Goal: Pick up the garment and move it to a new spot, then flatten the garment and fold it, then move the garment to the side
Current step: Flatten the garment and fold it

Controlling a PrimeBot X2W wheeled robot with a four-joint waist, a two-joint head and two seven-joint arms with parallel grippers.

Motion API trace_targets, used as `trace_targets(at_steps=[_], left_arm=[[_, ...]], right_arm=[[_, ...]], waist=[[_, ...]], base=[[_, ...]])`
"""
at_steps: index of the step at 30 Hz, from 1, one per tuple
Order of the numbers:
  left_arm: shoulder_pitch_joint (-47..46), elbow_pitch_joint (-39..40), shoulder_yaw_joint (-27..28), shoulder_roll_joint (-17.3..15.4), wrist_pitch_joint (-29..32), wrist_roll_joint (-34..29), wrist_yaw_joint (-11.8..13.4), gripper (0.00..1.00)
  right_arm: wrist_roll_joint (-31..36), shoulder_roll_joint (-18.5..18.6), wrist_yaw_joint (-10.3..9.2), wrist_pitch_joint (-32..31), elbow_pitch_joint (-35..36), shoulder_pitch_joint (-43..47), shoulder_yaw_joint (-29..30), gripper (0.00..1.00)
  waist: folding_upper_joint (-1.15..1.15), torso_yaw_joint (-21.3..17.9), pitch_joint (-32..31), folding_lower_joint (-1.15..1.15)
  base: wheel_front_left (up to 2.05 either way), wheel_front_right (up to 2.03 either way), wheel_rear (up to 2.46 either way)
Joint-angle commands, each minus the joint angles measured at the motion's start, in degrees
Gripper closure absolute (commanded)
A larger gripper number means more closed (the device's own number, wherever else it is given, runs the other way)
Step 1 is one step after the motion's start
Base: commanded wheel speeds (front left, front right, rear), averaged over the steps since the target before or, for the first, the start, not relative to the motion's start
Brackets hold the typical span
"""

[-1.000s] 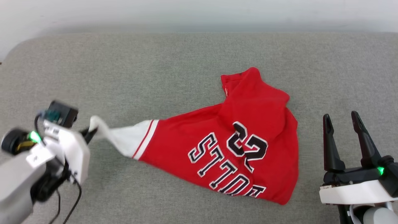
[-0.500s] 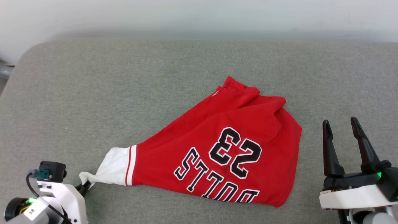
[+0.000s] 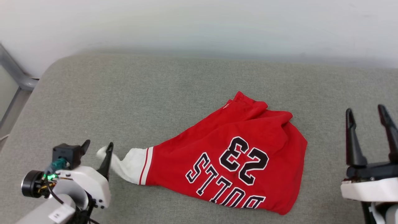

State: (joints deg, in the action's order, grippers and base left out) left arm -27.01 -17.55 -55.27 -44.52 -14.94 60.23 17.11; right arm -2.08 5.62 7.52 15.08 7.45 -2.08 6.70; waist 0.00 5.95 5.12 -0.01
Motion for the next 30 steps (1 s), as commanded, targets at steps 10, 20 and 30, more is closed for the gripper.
trace_targets(at_steps=[10, 20, 30], left_arm=[[15.32, 15.66, 19.76, 7.2, -0.26, -23.64, 9.97, 0.0], [24.34, 19.68, 30.91, 17.84, -0.27, -37.67, 8.17, 0.0], [26.79, 18.28, 39.35, 26.66, -0.27, -45.57, 0.8, 0.0]], right_arm=[[-1.1, 13.23, -0.06, 0.14, -1.25, -8.44, -5.23, 0.0], [-14.18, 28.3, -0.06, -14.67, -8.01, -16.55, -23.19, 0.0], [-30.56, 37.43, -0.06, -43.87, -7.16, -19.64, -36.7, 0.0]], waist=[[0.0, 0.76, -1.28, 0.01], [0.0, 1.2, -1.02, 0.01], [0.0, 2.76, 2.1, 0.01]], base=[[0.0, 0.0, 0.0], [0.0, 0.0, 0.0], [0.0, 0.0, 0.0]])
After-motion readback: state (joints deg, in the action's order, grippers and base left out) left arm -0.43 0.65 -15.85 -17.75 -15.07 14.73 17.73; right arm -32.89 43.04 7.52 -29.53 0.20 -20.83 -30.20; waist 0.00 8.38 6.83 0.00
